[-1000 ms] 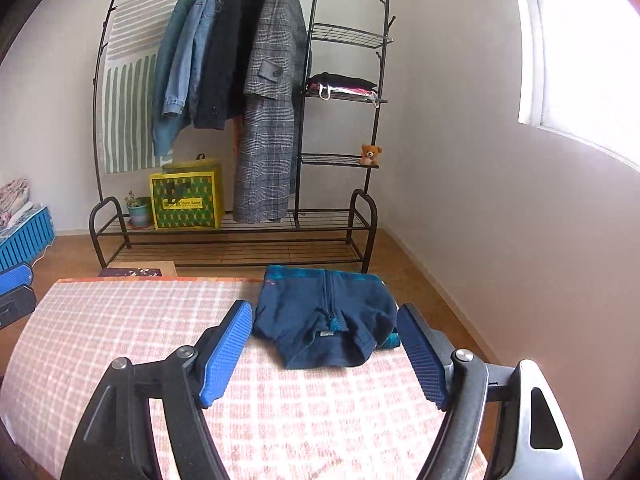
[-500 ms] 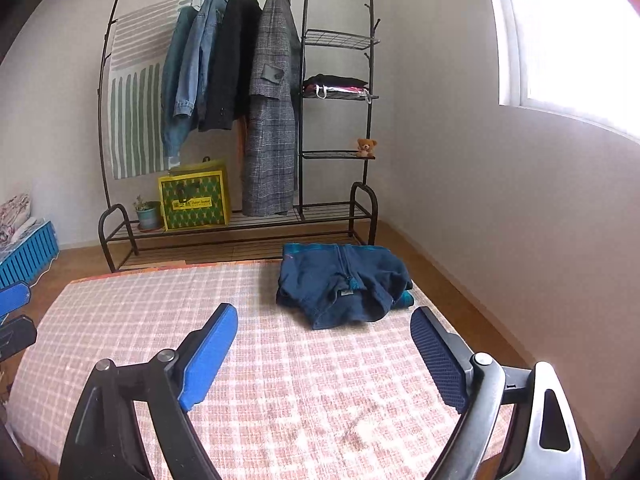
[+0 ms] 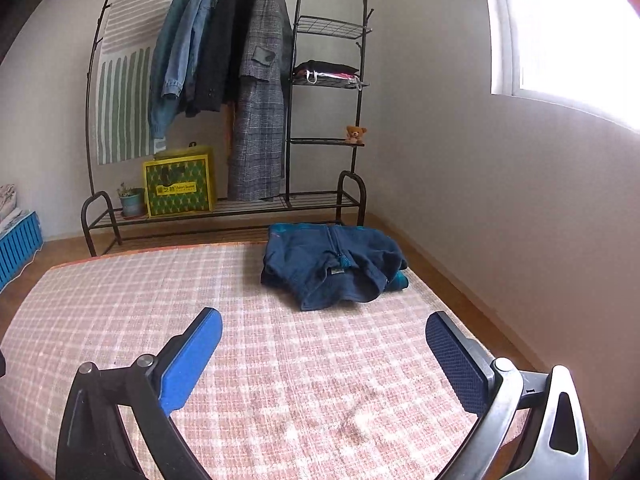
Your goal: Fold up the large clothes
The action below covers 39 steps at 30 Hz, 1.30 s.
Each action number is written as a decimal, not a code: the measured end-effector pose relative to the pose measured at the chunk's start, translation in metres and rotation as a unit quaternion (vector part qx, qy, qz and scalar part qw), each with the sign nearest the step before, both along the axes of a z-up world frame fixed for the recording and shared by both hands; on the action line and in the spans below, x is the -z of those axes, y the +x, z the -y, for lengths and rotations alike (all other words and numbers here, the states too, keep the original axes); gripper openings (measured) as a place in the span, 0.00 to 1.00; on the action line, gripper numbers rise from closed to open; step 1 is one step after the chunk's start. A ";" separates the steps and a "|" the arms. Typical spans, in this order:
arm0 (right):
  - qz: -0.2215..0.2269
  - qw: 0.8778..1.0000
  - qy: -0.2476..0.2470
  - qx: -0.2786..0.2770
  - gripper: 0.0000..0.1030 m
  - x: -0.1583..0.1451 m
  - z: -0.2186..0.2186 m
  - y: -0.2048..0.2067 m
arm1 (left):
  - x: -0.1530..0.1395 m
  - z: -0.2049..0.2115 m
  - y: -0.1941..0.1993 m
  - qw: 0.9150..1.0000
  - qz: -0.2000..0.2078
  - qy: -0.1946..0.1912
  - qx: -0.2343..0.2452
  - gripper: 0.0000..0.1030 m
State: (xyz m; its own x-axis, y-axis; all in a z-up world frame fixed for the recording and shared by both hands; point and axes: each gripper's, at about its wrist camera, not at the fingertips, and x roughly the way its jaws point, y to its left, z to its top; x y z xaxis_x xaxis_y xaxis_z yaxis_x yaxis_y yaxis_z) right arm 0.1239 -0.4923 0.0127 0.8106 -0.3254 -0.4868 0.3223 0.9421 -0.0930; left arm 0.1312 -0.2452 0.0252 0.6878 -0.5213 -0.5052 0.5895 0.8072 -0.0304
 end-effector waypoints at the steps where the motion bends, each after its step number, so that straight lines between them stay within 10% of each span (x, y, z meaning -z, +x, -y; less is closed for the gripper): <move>1: 0.000 1.000 -0.002 0.001 1.00 0.002 0.000 0.001 | 0.003 0.000 0.001 1.000 -0.002 0.001 -0.004 0.99; 39: -0.016 1.000 0.010 -0.001 1.00 0.019 0.003 0.010 | 0.016 0.002 -0.012 0.997 0.031 0.051 -0.048 1.00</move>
